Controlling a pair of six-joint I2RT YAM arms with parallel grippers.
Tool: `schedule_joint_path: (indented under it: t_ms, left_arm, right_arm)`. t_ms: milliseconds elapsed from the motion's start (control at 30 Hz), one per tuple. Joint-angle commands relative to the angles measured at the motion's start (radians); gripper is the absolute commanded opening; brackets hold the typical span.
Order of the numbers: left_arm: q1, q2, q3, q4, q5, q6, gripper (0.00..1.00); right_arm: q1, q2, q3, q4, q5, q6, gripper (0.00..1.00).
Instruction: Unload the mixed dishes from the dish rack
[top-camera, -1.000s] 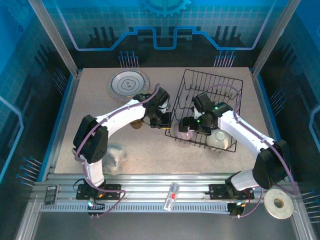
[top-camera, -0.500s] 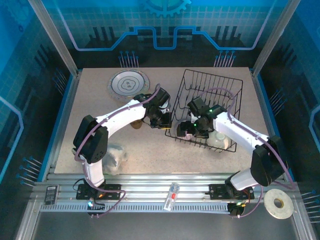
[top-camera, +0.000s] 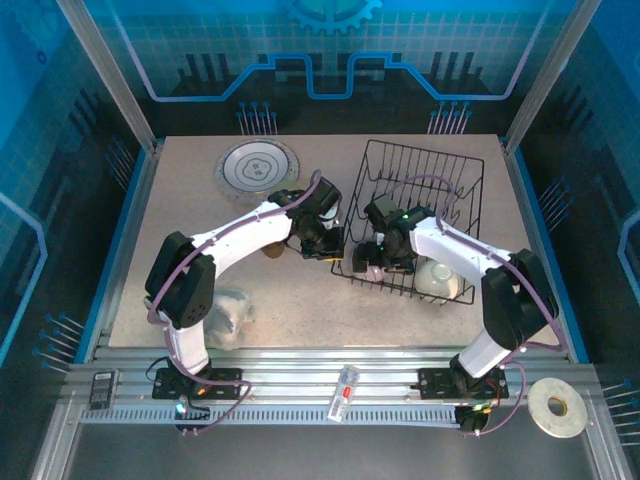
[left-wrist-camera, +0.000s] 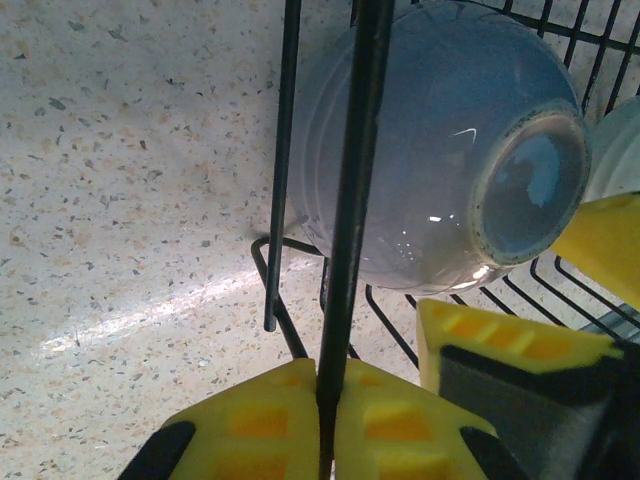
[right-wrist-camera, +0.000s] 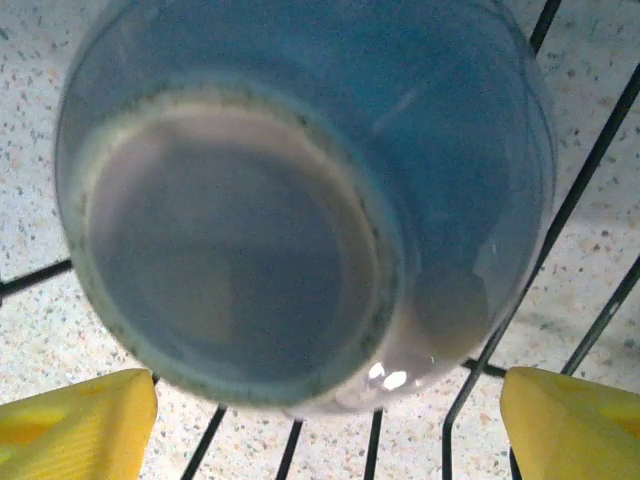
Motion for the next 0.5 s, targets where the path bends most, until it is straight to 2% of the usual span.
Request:
schedule_joint_path:
  t_ms: [0, 200, 467]
  left_arm:
    - [-0.011, -0.053, -0.018, -0.040, 0.024, -0.033, 0.00]
    - [-0.012, -0.078, -0.041, -0.040, 0.010, -0.036, 0.00]
    - [-0.012, -0.134, -0.097, -0.039, -0.011, -0.051, 0.00]
  right_arm:
    - [0.016, 0.039, 0.052, 0.007, 0.039, 0.014, 0.90]
    - [0.014, 0.093, 0.090, 0.007, 0.067, -0.005, 0.89]
    - [-0.023, 0.129, 0.116, -0.002, 0.069, -0.033, 0.79]
